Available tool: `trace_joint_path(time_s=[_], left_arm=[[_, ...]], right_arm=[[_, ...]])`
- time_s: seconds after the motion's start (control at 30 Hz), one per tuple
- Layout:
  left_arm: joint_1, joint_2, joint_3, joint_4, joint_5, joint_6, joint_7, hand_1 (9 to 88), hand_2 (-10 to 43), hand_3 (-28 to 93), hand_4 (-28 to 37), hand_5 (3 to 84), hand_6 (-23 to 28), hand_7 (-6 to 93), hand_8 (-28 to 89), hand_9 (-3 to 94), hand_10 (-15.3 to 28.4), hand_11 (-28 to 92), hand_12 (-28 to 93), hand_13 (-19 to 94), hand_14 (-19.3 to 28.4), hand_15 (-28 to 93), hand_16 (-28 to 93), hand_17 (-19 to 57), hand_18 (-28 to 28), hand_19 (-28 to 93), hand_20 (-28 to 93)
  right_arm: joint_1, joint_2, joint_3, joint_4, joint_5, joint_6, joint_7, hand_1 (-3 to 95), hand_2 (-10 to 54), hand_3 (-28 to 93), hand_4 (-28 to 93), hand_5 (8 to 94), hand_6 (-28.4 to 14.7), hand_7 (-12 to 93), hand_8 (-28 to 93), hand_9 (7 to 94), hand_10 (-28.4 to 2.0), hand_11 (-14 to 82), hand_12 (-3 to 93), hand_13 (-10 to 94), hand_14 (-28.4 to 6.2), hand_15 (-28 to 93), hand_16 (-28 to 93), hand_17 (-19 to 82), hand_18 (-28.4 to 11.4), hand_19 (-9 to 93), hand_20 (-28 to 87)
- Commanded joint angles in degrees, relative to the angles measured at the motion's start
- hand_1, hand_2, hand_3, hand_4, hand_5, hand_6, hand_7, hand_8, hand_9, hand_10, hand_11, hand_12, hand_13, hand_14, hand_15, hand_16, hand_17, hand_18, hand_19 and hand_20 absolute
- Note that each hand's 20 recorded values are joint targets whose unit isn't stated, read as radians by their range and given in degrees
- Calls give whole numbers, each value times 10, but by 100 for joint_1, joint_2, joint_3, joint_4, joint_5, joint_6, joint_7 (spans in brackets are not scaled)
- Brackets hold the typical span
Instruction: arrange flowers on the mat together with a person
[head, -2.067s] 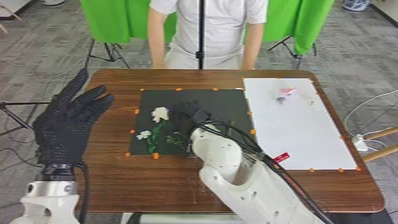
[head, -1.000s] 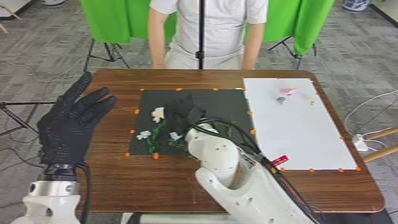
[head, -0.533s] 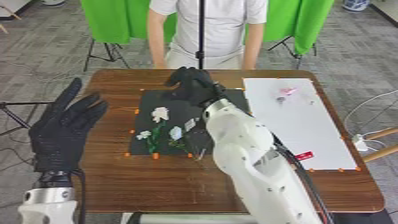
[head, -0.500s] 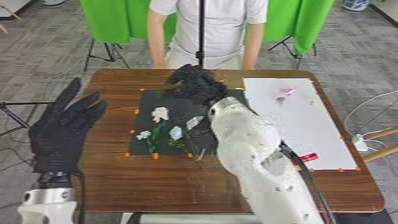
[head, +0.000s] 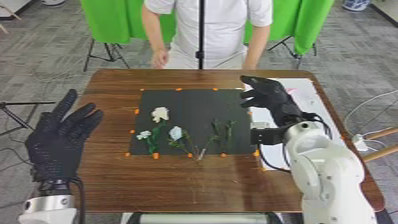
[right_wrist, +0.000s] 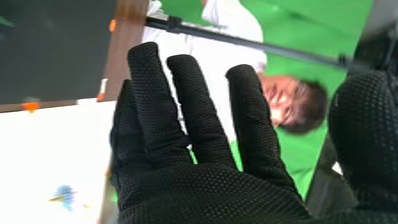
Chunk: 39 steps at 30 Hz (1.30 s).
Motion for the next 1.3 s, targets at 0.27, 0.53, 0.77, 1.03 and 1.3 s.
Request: trace_joint_path(time_s=[0.27, 0.53, 0.77, 1.03, 1.3], left_arm=[[-205, -26, 287, 107, 98, -25, -254, 159, 99, 757, -283, 333, 59, 94, -93, 355, 192, 201, 95, 293, 275, 475, -103, -52, 278, 686, -32], [-159, -51, 275, 99, 187, -42, -359, 178, 95, 758, -283, 328, 58, 99, -97, 335, 181, 183, 93, 277, 263, 428, -98, -54, 272, 649, -51], [-163, -45, 237, 96, 209, -106, -406, 179, 94, 761, -283, 329, 59, 100, -98, 343, 187, 190, 96, 276, 263, 425, -89, -59, 267, 626, -53], [-182, -73, 244, 70, 234, -160, -507, 183, 93, 761, -283, 330, 60, 100, -97, 354, 195, 207, 99, 285, 269, 445, -87, -61, 268, 635, -37], [-171, -76, 243, 56, 192, -127, -493, 186, 92, 762, -283, 332, 62, 101, -96, 358, 198, 214, 100, 286, 269, 454, -91, -59, 268, 646, -25]], right_arm=[[-1457, 203, 580, -445, 3563, -77, -392, 166, 32, 785, -283, 403, 22, 105, -119, 480, -186, 152, 119, 398, -210, 435, 70, 35, -200, 528, 159], [-1639, 244, 724, -491, 3428, 89, -672, 155, 39, 786, -283, 392, 19, 103, -119, 455, -180, 110, 117, 374, -215, 298, 109, 26, -202, 450, 151], [-1735, 292, 748, -503, 3378, 138, -713, 147, 43, 792, -283, 390, 16, 104, -120, 446, -175, 95, 116, 368, -216, 248, 133, 24, -201, 420, 141], [-1798, 277, 711, -505, 3421, 222, -716, 143, 47, 794, -283, 389, 14, 106, -120, 449, -176, 93, 116, 370, -216, 242, 144, 24, -199, 418, 143], [-1830, 270, 714, -522, 3403, 249, -715, 145, 50, 790, -283, 393, 12, 105, -120, 456, -176, 94, 118, 380, -216, 249, 148, 27, -198, 422, 147]])
